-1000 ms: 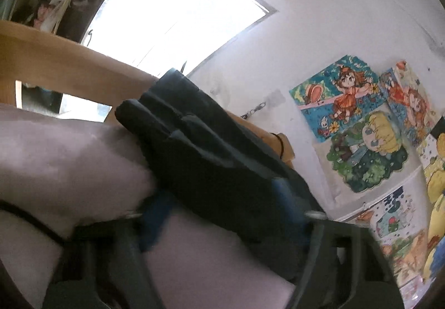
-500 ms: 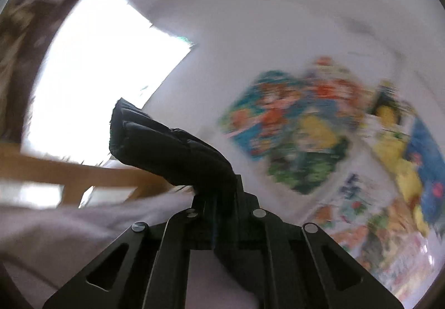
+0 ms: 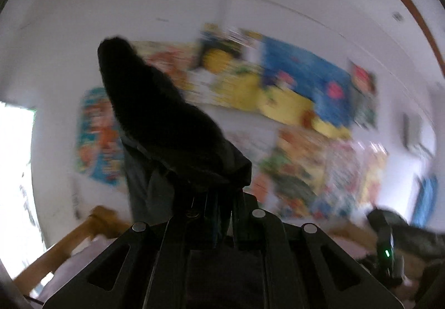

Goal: Fold large clothes

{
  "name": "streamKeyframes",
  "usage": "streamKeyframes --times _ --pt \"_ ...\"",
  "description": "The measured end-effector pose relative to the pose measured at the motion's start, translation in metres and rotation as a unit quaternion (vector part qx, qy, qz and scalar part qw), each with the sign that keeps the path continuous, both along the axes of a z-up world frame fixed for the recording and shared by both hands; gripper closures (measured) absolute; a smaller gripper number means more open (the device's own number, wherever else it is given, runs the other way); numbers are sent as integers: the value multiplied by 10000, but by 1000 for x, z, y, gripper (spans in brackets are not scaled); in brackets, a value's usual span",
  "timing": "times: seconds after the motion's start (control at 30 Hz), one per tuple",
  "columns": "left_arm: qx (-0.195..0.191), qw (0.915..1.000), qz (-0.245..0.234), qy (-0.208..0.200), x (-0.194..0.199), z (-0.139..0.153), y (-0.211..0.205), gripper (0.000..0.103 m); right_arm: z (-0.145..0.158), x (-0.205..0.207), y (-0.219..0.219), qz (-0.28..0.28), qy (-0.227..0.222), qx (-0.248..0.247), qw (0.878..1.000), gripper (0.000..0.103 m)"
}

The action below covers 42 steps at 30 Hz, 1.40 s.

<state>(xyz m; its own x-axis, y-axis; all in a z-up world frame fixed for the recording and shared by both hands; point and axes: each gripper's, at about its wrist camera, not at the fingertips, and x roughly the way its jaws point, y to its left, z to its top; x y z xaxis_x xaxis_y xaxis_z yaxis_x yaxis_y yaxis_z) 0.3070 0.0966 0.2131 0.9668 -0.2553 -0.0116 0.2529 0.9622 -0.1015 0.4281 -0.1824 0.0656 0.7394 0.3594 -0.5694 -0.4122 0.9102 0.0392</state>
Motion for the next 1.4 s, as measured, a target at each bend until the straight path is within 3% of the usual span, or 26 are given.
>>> streamKeyframes --times 0.1,0.23,0.37,0.63,0.77,0.87,0.97,1.0,1.07,1.1,1.13,1.2,1.27,1.33,1.4 --pt "532 9969 -467 329 24 3 -56 98 -8 6 -38 -347 171 504 9980 0" --pt "1098 9852 -993 867 63 -13 -134 98 -28 15 -79 -571 509 920 9928 0" --pt "1437 9705 -1302 1431 100 -54 -197 99 -45 26 -121 -767 777 1271 9859 0" --pt "1762 9445 -1671 2212 144 -166 -264 100 -68 31 -194 -1092 1131 2043 9662 0" --pt "1810 9285 -1779 2709 160 -213 -274 99 -86 36 -222 -955 1457 3076 9354 0" --pt "1816 9188 -1878 2958 167 -231 -272 97 -96 42 -230 -789 1680 3676 9113 0" --pt "1809 9104 -2035 3114 168 -238 -271 94 -98 50 -227 -611 1837 4010 8954 0" --pt "1781 9082 -2102 3152 168 -242 -271 91 -98 53 -225 -583 1898 4067 8917 0" --pt "1614 9012 -2398 3229 170 -243 -268 72 -101 61 -218 -527 2064 4182 8830 0" --pt "1499 8973 -2586 3249 169 -243 -268 44 -104 64 -215 -550 2140 4193 8805 0" --pt "1435 8977 -2645 3218 164 -241 -268 24 -107 69 -211 -583 2231 4208 8773 0" --pt "1376 9031 -2694 3047 158 -237 -267 20 -112 77 -206 -641 2345 4260 8714 0" --pt "1368 9021 -2722 3057 156 -234 -265 20 -116 79 -205 -735 2366 4289 8687 2" --pt "1194 9017 -2734 3131 153 -232 -257 20 -117 83 -203 -848 2405 4233 8693 20" --pt "980 9071 -2632 3135 149 -227 -242 20 -120 85 -200 -1043 2475 3983 8770 31"
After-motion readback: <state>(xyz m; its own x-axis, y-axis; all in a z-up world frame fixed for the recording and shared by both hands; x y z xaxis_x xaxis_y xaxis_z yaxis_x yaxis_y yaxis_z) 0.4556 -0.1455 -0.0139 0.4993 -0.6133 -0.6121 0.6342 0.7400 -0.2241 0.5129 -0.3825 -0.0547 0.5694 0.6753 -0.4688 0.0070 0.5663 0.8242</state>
